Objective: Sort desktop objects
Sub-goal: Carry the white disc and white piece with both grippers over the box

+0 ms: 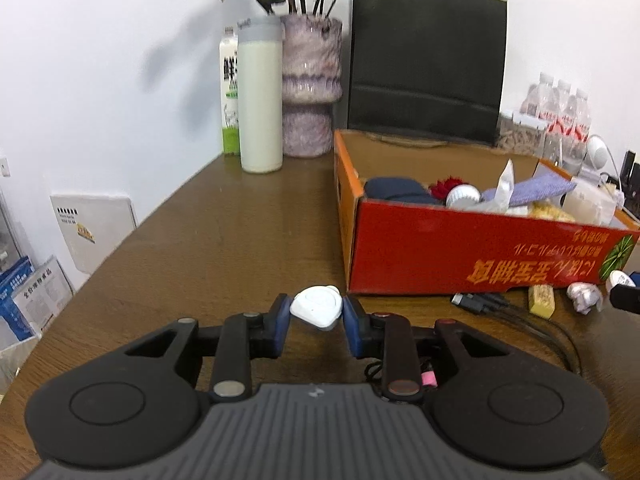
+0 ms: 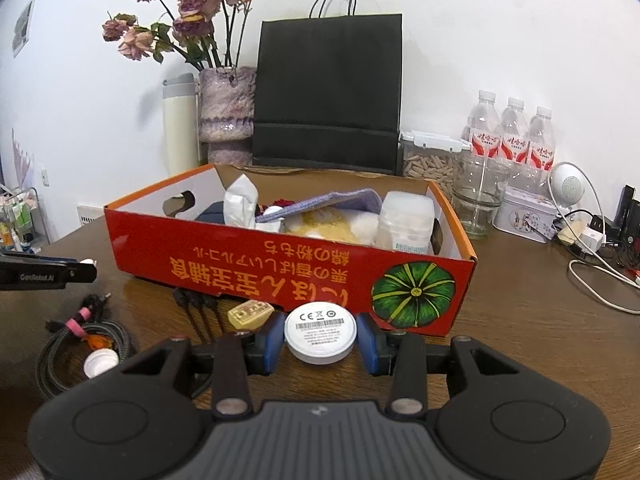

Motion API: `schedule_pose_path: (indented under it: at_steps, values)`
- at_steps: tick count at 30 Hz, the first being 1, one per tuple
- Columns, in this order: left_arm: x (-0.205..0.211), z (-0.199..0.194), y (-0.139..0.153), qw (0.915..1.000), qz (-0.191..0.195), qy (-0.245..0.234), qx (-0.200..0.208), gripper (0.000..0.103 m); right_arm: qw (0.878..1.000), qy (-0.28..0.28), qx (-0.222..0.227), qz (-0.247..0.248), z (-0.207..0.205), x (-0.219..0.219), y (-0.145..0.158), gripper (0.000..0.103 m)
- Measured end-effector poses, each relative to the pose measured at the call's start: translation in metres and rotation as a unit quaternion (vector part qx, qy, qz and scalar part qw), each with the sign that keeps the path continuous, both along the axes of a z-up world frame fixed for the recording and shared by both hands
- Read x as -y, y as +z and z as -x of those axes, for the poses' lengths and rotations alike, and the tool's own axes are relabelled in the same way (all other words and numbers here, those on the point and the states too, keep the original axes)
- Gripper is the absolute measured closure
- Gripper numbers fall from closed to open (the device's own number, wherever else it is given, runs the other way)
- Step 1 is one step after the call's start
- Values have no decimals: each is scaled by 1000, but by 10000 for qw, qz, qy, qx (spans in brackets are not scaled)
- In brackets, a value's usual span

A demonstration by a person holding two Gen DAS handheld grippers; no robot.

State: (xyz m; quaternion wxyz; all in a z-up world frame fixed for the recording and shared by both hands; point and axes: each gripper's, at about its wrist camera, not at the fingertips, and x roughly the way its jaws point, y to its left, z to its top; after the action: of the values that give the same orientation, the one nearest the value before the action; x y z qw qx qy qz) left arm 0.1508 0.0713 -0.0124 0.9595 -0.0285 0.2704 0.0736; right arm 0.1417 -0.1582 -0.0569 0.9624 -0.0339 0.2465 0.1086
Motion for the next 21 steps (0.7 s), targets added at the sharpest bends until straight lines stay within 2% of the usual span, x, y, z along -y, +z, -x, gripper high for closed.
schedule_pose_path:
  at_steps: [9,21]
  values:
    - [31,14,29,9969,-11,-368,691,74,9995,-22,248,-201,3,-8,18,65]
    - [57,-11,59,9912,167,-655,1140,74,9964,24,717,-460,-14,-23,52,65]
